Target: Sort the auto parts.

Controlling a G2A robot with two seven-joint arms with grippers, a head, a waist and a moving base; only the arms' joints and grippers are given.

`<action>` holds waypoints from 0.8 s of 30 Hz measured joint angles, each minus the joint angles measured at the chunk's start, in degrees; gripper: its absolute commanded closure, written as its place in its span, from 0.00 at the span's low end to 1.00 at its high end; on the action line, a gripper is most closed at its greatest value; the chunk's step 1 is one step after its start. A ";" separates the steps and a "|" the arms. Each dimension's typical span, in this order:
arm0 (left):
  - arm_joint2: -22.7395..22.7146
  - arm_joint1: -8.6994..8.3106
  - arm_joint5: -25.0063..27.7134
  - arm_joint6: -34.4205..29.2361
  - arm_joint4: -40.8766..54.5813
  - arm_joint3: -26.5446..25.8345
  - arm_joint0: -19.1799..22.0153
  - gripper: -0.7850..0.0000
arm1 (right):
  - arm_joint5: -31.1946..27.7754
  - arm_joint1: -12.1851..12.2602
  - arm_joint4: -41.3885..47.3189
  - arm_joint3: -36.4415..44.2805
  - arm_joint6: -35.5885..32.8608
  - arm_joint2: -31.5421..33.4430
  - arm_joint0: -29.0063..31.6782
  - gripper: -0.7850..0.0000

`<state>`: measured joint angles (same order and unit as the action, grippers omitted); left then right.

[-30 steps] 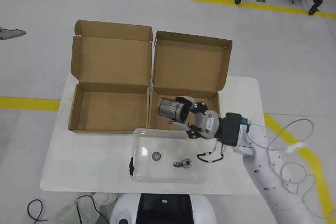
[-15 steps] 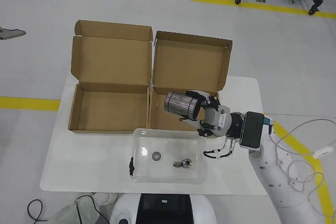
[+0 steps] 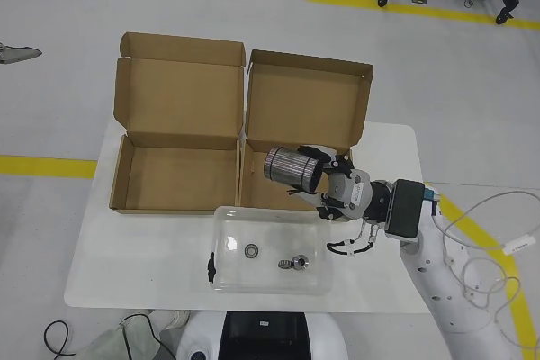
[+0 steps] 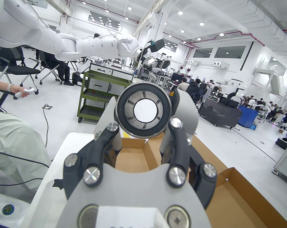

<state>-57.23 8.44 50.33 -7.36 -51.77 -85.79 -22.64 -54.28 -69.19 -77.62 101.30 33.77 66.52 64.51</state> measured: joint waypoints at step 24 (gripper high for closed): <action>0.00 0.00 0.00 0.00 0.00 0.00 0.00 0.00 | 3.48 -0.49 14.79 -10.40 -20.13 -2.43 -3.81 1.00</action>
<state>-57.23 8.44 50.33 -7.36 -51.77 -85.79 -22.64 -50.81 -69.68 -62.83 90.90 13.64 64.09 60.70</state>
